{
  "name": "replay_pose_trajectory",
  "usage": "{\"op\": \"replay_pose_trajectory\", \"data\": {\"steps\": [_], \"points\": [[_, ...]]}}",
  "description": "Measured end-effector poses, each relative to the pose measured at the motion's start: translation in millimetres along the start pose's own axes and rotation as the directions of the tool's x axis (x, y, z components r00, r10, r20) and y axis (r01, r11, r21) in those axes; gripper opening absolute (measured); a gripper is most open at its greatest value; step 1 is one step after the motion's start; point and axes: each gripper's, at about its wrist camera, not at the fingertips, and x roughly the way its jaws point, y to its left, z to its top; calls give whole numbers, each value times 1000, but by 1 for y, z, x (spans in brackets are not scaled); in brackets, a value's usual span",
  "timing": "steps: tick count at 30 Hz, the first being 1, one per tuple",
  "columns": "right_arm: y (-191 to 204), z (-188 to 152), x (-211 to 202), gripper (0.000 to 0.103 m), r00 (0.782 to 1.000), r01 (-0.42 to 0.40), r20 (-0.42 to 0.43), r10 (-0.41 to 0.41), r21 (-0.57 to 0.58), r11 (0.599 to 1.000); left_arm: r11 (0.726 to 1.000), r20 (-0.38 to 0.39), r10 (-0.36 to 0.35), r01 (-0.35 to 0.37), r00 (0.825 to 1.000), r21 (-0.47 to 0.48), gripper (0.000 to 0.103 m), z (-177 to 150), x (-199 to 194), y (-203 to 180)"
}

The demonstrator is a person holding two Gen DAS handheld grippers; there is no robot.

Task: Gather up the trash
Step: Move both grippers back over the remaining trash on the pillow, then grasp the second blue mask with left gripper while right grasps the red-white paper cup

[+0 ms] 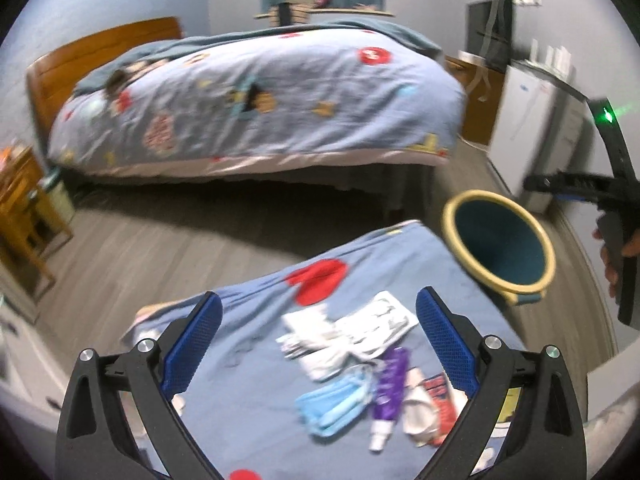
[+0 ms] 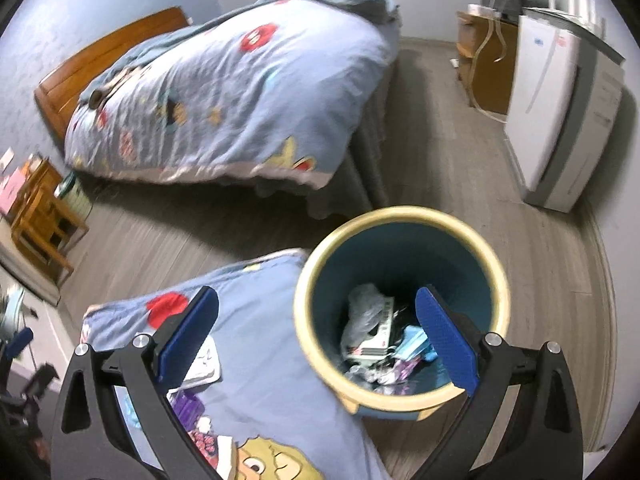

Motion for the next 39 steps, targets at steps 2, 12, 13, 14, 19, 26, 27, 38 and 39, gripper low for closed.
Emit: {"op": "replay_pose_trajectory", "data": {"steps": [2,12,13,14,19,26,27,38,39], "points": [[11,-7,8,97,999,-17,-31,17,-15,1000,999,-10,10,-11,1000,-40,96,-4,2,15],[82,-46,50,97,978,-82,-202,47,-168,982,997,-85,11,-18,996,-77,96,-31,26,44],[85,-49,53,97,976,-84,-214,46,-175,981,998,-106,8,-15,994,-60,96,-37,32,42],[90,-53,55,97,973,-88,-225,46,-179,980,999,-121,0,-6,993,-42,96,-43,37,40],[101,-66,63,97,959,-113,-276,67,-153,982,998,-201,17,-6,979,59,96,-70,62,29],[91,-103,74,89,916,-88,-394,69,-30,996,988,-282,-14,57,959,146,93,-94,89,11],[88,-112,78,86,905,-76,-421,63,-15,997,987,-302,-21,69,953,148,91,-96,94,8],[67,-167,86,65,845,-65,-515,145,171,983,973,-428,-43,135,903,186,49,-110,116,-7],[65,-171,87,65,840,-68,-519,158,188,980,970,-442,-46,145,896,193,47,-112,117,-8]]}}
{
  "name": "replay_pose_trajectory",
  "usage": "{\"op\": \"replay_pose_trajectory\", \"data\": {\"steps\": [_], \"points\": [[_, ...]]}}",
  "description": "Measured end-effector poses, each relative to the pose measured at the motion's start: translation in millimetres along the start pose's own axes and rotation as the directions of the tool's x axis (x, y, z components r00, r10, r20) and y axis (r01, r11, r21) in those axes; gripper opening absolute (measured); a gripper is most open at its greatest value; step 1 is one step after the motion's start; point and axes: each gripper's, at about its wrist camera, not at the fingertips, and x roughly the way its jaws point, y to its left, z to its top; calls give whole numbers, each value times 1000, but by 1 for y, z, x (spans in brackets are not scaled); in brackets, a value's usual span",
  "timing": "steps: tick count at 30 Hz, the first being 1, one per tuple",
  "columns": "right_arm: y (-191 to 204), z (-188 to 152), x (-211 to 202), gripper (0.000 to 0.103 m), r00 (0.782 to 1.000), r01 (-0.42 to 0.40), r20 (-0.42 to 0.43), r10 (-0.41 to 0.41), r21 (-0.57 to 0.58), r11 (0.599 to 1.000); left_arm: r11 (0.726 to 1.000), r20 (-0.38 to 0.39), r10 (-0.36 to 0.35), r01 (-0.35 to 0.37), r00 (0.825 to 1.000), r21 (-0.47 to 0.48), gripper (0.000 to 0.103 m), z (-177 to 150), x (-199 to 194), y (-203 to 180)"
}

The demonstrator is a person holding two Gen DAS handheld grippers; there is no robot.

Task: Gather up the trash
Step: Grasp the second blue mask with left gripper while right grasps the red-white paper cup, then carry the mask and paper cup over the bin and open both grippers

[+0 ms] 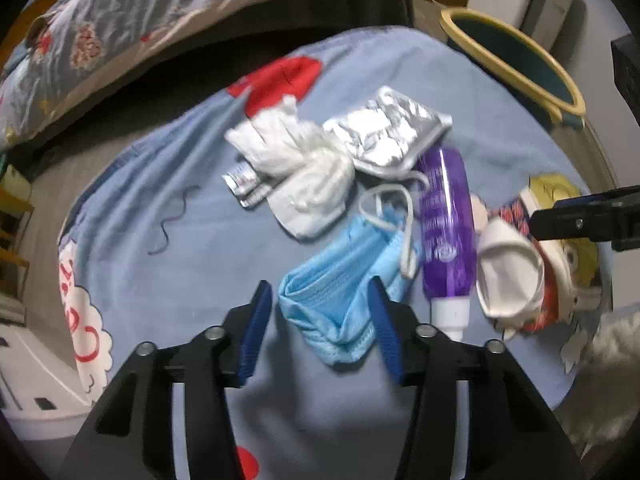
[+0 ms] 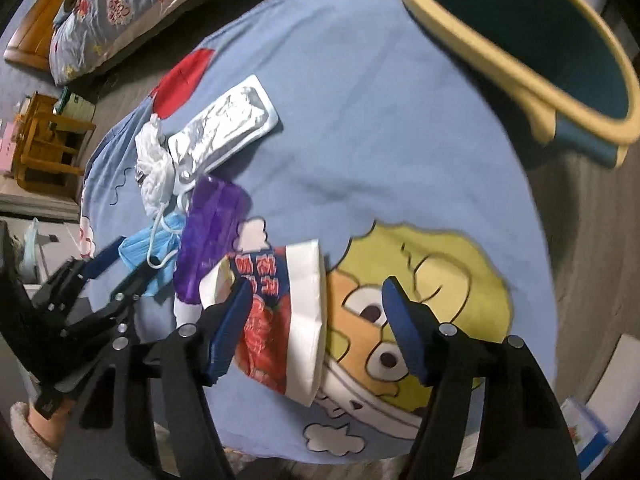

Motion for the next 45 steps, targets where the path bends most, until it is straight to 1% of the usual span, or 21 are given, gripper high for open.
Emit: {"op": "replay_pose_trajectory", "data": {"steps": [2,3,5,6,8,9,10,13,15,19,20,23,25,28,33,35,40,43,45], "points": [[-2,-4,2,65,1000,-11,0,11,18,1000,1000,-17,-14,14,1000,9,33,-2,2,-2],[-1,-5,2,65,1000,-12,0,12,18,1000,1000,-20,-15,15,1000,11,32,-2,1,-2],[-2,-8,1,52,998,-65,-10,65,41,997,1000,-23,-8,9,1000,23,25,-3,0,-4],[-2,-10,1,42,996,-90,-17,91,53,994,1000,-25,-8,9,1000,29,23,-3,0,-5],[-1,-14,-1,30,993,-117,-19,118,59,991,999,-26,-6,7,1000,34,19,-4,-1,-6],[3,-13,-4,16,992,-126,-12,127,48,991,999,-26,-7,7,1000,33,18,-5,-2,-8],[6,-13,-7,10,991,-130,-4,131,38,991,1000,-27,-8,9,1000,25,16,-5,-3,-6],[19,-12,-21,6,988,-153,22,153,-15,988,1000,-17,-11,10,1000,-3,13,-4,-8,0],[28,-13,-31,4,983,-177,41,179,-61,982,1000,2,-14,14,1000,-27,13,-1,-14,6],[55,-14,-53,4,986,-106,104,128,-197,975,997,51,-2,6,999,-77,12,3,-32,19],[58,-12,-56,4,985,-97,116,124,-217,971,996,71,11,-4,997,-89,12,5,-39,23],[65,-11,-75,4,980,-57,170,107,-275,960,989,124,19,0,992,-147,12,6,-56,36],[66,-8,-83,4,975,-53,195,111,-282,958,987,155,33,-8,987,-159,12,9,-66,42],[71,-1,-97,4,963,-26,247,103,-297,955,986,212,57,-21,976,-167,12,12,-86,47],[66,11,-119,4,943,-27,311,119,-285,958,984,313,47,10,949,-179,12,23,-117,46],[65,14,-125,4,935,-15,334,115,-289,957,986,348,61,-2,935,-167,12,25,-129,42],[61,22,-149,4,909,-35,389,148,-283,958,988,398,50,12,916,-151,12,32,-147,36],[56,26,-168,4,888,-34,431,160,-286,958,991,418,50,9,907,-137,12,33,-153,28],[50,30,-183,4,871,-29,464,162,-280,960,992,425,42,13,904,-126,12,35,-155,25]]}}
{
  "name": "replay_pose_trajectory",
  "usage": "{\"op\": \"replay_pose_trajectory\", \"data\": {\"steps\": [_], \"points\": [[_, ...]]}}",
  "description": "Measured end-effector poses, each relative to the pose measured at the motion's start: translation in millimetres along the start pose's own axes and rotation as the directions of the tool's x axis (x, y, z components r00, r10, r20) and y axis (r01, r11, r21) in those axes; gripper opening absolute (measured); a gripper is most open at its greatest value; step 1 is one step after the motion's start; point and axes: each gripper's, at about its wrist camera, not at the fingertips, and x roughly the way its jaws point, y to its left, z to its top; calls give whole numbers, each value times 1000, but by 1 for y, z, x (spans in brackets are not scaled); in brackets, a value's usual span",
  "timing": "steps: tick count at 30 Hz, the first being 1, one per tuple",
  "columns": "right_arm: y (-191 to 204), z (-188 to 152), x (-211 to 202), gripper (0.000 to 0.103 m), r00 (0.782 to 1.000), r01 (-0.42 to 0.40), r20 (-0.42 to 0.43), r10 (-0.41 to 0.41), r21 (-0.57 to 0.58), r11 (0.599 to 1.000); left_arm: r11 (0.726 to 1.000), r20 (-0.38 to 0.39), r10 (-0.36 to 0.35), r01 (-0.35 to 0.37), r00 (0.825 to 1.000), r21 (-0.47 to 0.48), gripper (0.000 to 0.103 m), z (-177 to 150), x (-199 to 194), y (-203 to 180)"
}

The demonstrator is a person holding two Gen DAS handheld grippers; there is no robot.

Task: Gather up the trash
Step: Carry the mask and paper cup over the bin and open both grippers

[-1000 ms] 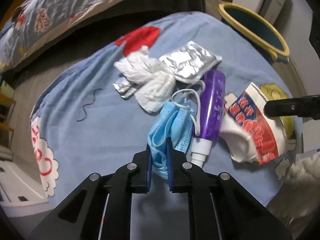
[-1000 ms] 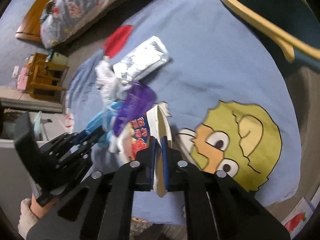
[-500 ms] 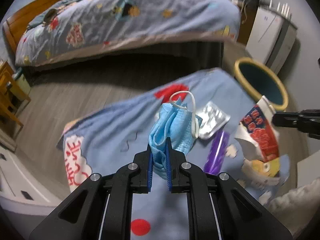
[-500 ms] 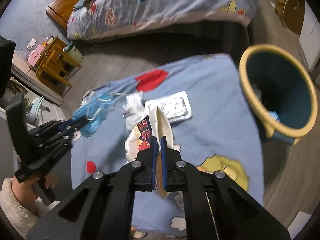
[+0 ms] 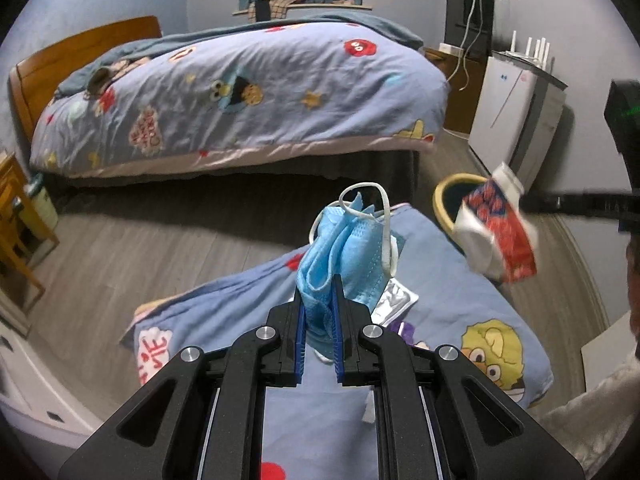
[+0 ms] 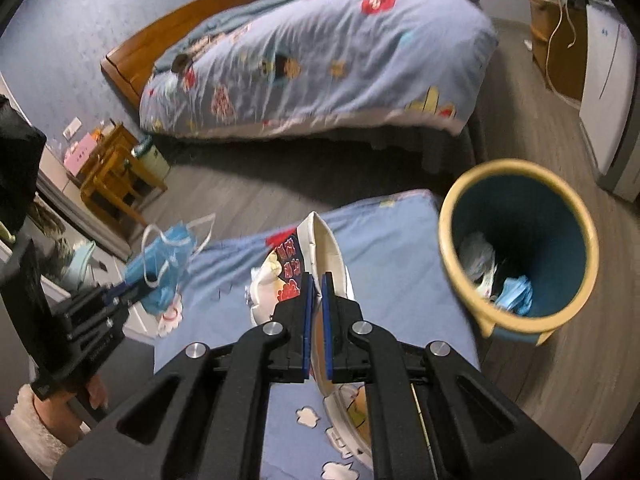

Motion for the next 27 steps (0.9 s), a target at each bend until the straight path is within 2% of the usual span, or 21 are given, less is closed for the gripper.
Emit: {"op": "replay_pose_trajectory", "data": {"steps": [6,11,15,20,27], "points": [[-33,23,-31,4,996,22,83,-25,36,999,1000,3,-18,18,1000,22,12,3,2,-17],[-65,35,-45,4,991,53,119,-61,74,996,999,13,-30,29,999,45,12,9,3,-37],[-86,41,-46,4,987,84,126,-95,89,993,995,36,-31,28,999,91,12,19,3,-61],[-124,48,-39,4,982,130,118,-148,146,981,989,31,-64,59,997,137,12,32,12,-94],[-172,44,-24,4,972,205,71,-225,220,954,977,-44,-156,161,987,139,12,47,54,-152]]}}
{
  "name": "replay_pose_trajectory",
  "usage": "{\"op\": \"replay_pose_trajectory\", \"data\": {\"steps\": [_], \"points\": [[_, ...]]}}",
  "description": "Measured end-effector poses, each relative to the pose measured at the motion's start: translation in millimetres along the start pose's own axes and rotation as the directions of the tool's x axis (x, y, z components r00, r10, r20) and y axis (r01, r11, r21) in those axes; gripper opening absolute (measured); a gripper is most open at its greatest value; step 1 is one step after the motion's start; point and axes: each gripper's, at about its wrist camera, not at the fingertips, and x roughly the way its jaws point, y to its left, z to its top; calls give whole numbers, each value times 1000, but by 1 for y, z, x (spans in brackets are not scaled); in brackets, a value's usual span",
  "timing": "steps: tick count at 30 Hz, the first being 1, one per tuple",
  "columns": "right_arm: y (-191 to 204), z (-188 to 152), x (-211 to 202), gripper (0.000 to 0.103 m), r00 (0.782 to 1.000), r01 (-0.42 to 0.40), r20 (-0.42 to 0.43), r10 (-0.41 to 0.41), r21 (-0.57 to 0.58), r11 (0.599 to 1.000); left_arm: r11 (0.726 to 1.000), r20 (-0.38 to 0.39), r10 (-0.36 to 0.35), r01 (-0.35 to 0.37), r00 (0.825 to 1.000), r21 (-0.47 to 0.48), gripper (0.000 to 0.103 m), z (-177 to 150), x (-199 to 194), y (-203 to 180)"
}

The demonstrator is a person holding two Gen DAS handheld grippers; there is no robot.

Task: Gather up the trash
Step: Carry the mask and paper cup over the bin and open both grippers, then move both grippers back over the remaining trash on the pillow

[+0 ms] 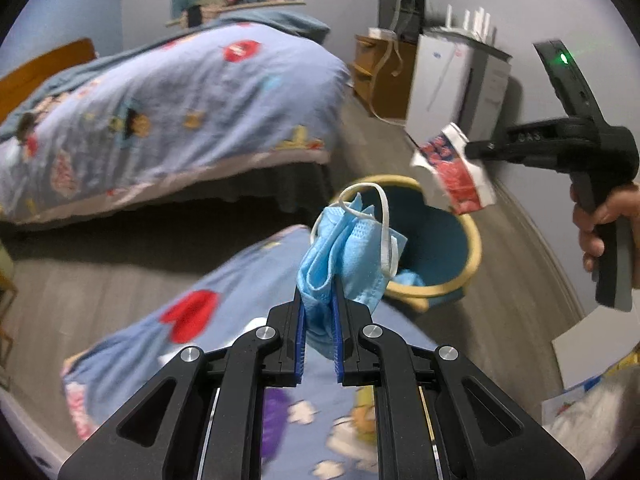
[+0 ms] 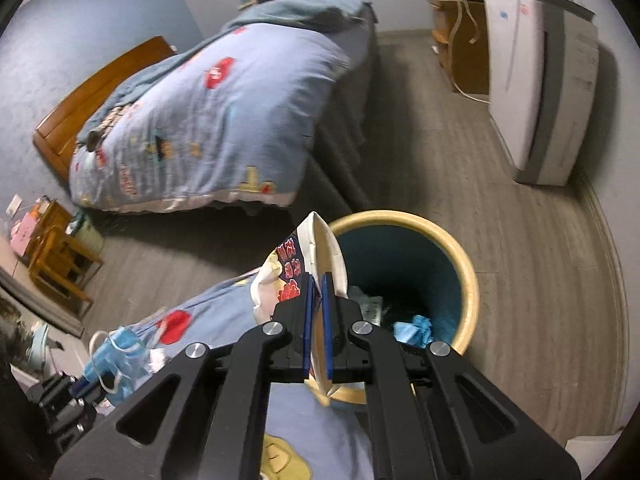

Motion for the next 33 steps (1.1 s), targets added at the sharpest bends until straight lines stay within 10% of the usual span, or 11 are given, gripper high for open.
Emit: {"op": "replay_pose_trajectory", "data": {"steps": [18,23,29,33], "points": [[-57,-7,34,5,996,90,-40,-86,130,987,997,-94,-6,13,996,80,14,38,127,-63],[-58,-7,34,6,996,80,-39,-75,146,986,997,-78,-11,17,997,80,53,40,132,-68],[-55,-6,36,7,996,84,-42,-79,142,986,996,-49,-4,9,999,93,66,35,126,-69],[-50,-5,33,38,996,82,-28,-79,132,988,996,-24,-2,5,1000,91,80,30,116,-67]]}}
